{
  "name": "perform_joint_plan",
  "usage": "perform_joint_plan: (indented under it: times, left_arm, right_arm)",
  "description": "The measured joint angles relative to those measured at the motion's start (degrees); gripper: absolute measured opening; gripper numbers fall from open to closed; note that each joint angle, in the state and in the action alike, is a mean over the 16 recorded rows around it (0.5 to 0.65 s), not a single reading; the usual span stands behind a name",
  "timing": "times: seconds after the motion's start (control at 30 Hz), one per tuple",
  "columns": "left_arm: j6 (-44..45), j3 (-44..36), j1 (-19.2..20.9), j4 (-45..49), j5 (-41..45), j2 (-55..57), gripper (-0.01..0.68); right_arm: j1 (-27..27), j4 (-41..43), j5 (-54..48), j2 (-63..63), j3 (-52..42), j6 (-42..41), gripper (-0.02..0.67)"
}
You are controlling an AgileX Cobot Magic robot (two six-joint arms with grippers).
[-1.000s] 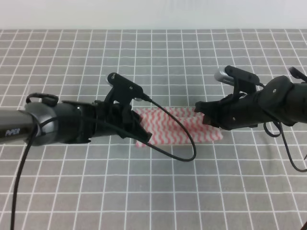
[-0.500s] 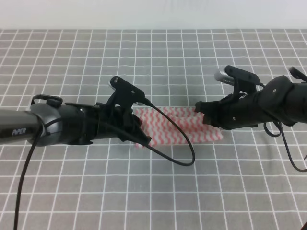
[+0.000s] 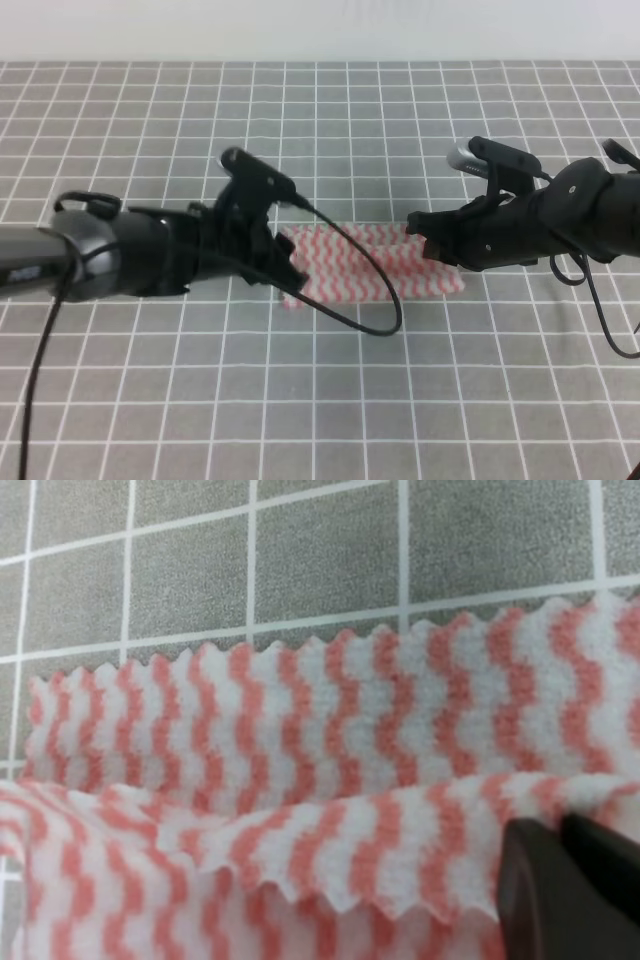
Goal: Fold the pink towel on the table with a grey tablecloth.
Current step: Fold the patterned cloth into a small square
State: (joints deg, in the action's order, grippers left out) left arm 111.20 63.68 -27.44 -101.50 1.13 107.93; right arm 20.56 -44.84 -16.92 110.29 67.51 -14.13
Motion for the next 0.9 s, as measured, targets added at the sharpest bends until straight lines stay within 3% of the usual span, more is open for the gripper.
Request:
perform_joint_plan:
  times: [0.43,0.9]
  left_arm:
    - [-3.77,1.16,0.0,0.11,-0.21,-3.53,0.027]
    - [-4.55,1.09,0.0,-0.22,9.21,-2.5,0.022]
  right_arm:
    - [0.01,0.0,0.11,0.05,0.0,0.1,-0.001]
    - [-0.37,-0.11,1.09,-0.11,0.0,0.17,-0.001]
